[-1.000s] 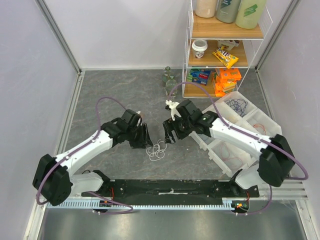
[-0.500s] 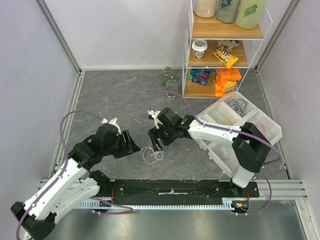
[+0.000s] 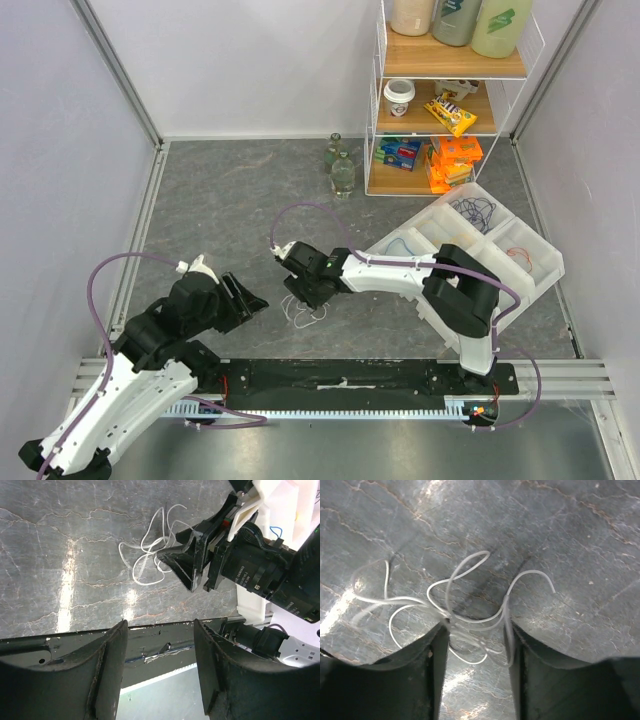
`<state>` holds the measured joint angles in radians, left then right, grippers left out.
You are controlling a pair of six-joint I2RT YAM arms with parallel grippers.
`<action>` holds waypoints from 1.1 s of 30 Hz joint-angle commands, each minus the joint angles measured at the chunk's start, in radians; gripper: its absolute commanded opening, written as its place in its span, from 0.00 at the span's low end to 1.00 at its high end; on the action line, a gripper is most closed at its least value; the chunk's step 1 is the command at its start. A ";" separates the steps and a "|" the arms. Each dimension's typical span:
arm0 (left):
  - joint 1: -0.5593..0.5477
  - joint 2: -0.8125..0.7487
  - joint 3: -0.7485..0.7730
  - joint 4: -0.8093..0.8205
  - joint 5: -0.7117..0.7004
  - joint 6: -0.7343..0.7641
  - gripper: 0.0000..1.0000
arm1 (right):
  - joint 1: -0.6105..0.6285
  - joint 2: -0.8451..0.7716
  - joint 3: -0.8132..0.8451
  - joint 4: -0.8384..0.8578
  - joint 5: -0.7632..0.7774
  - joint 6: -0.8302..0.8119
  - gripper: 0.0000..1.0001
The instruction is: Untangle the cables
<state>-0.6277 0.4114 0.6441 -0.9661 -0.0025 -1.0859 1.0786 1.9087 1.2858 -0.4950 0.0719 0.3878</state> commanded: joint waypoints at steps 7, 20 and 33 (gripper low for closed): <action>0.005 0.082 0.031 0.061 -0.016 -0.022 0.61 | -0.019 -0.108 0.089 -0.043 0.146 -0.046 0.00; 0.006 0.279 0.065 0.193 0.047 0.092 0.61 | -0.238 -0.687 0.035 -0.102 0.380 -0.043 0.00; 0.008 0.454 0.147 0.267 0.121 0.196 0.61 | -0.578 -0.975 -0.114 -0.235 1.074 -0.023 0.00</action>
<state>-0.6235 0.8330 0.7147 -0.7540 0.0856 -0.9714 0.6552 0.9279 1.2407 -0.6666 1.0378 0.3550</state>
